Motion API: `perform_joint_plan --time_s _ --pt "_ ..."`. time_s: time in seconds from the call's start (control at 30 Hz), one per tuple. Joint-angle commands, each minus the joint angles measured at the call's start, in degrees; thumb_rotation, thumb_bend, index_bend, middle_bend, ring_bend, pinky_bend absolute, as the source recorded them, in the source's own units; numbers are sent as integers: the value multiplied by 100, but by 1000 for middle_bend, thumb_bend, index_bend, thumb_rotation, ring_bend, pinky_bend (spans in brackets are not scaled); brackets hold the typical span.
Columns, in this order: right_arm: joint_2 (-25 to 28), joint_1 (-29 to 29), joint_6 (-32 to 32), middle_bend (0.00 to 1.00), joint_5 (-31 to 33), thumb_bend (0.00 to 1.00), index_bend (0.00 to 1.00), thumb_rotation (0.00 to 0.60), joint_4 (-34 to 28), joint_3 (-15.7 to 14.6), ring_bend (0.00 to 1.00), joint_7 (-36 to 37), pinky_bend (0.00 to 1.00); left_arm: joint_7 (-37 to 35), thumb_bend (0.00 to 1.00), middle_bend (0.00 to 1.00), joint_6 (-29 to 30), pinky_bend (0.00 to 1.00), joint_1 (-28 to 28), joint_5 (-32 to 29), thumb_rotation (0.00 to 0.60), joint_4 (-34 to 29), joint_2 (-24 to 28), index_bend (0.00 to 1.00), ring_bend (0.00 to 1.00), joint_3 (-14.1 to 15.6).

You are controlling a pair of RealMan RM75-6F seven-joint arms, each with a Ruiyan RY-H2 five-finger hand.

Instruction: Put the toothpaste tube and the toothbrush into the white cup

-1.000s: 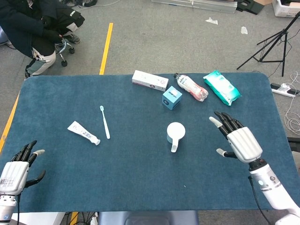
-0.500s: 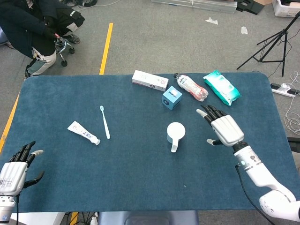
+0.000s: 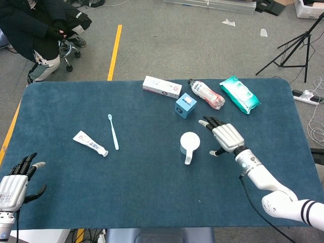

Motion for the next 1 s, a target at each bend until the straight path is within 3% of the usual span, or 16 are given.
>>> perform_joint_plan --time_s 0.03,0.77,1.0 --pt "-136 116 -111 0 81 40 0 600 141 -17 0 49 252 -20 273 86 -5 231 -1 -9 600 -1 6 245 98 -5" --pt "-668 696 -814 2 611 41 0 600 550 -27 0 609 252 -232 273 88 11 231 20 -32 600 -39 115 245 98 -31" --pt "-706 736 -875 60 577 41 0 600 634 -50 0 859 253 -225 273 88 12 228 23 -21 600 -45 116 244 98 -26"
